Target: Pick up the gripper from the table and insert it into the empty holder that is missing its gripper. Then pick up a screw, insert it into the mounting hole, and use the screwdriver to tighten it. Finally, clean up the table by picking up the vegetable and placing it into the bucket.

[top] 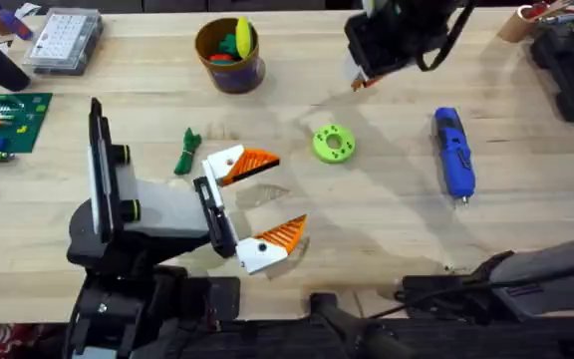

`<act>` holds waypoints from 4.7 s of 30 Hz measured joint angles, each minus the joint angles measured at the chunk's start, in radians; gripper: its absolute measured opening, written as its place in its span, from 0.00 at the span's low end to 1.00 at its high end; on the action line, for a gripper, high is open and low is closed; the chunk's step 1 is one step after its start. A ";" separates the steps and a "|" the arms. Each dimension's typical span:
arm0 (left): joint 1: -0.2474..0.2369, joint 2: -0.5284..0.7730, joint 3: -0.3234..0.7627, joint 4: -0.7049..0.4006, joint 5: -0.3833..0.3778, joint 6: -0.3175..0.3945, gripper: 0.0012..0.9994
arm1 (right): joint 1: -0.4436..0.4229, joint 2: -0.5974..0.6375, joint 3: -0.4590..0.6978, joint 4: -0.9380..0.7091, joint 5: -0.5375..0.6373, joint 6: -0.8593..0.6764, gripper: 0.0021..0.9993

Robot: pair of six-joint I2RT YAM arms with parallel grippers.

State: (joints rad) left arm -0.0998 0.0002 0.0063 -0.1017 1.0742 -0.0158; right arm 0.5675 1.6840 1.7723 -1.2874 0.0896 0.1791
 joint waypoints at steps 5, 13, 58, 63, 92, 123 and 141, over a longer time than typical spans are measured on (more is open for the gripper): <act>0.000 0.000 0.000 0.000 0.000 0.000 0.99 | 0.046 0.006 0.092 -0.041 -0.015 -0.010 0.01; 0.000 0.000 0.000 0.000 0.000 0.000 0.99 | 0.107 0.104 0.270 -0.120 -0.035 -0.041 0.01; 0.000 0.000 0.000 0.000 0.000 0.000 0.99 | 0.434 0.175 0.368 -0.198 -0.087 -0.173 0.01; 0.000 0.000 0.000 0.000 0.000 0.000 0.99 | 0.434 0.175 0.368 -0.198 -0.087 -0.177 0.01; 0.000 0.000 0.000 0.000 0.000 0.000 0.99 | 0.489 0.225 0.569 -0.271 -0.089 -0.221 0.01; 0.000 0.000 0.000 0.000 0.000 0.000 0.99 | 0.516 0.331 0.569 -0.273 -0.091 -0.255 0.01; 0.000 0.000 0.000 0.000 0.000 0.000 0.99 | 0.516 0.369 0.569 -0.253 -0.091 -0.255 0.01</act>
State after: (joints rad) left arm -0.0998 0.0002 0.0063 -0.1017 1.0744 -0.0158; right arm 1.0836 2.0525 2.3413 -1.5402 -0.0013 -0.0761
